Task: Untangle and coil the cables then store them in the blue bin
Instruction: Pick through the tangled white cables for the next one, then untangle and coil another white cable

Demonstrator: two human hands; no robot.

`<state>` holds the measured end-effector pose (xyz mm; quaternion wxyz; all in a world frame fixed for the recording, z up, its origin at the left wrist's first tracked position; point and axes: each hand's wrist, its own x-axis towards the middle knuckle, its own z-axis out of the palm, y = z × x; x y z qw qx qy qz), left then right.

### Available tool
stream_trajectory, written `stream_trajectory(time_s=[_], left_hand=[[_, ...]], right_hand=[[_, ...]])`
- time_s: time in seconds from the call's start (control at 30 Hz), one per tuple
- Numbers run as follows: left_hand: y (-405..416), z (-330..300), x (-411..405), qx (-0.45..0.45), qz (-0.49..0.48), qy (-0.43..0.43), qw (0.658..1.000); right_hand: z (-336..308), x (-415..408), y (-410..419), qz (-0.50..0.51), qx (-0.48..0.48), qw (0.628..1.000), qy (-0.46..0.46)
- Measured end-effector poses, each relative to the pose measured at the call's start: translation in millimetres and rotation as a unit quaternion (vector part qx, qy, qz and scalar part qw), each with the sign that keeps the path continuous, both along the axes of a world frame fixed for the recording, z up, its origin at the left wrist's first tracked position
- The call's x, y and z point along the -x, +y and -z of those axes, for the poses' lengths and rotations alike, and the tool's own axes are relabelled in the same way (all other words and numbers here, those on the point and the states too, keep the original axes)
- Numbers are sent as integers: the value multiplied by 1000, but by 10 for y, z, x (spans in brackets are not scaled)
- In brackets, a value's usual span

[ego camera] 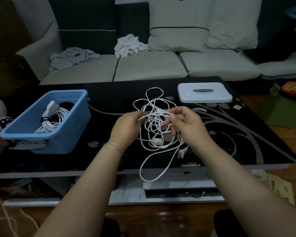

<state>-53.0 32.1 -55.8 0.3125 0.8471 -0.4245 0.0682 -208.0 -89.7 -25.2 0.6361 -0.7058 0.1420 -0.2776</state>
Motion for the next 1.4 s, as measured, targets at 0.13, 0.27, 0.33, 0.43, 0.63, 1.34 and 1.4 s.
stream_trajectory(time_s=[0.13,0.27,0.33,0.43,0.63,1.34,1.4], left_hand=[[94,-285,66,18,90,188,978],[238,-457,228,-56,211,373,902],[252,-464,334,-11,231,442,867],[233,-475,449,91,234,533,808],[238,-435,653,181,259,682,659],[346,-587,321,520,123,576,618],[343,-520,269,484,89,512,704]], right_hand=[[-6,64,-165,37,100,992,66],[31,81,-209,23,183,977,110],[62,69,-197,38,193,975,103],[61,63,-192,100,245,960,96],[-16,43,-108,88,64,994,16],[356,43,222,-147,469,840,228],[325,42,255,-143,501,832,192]])
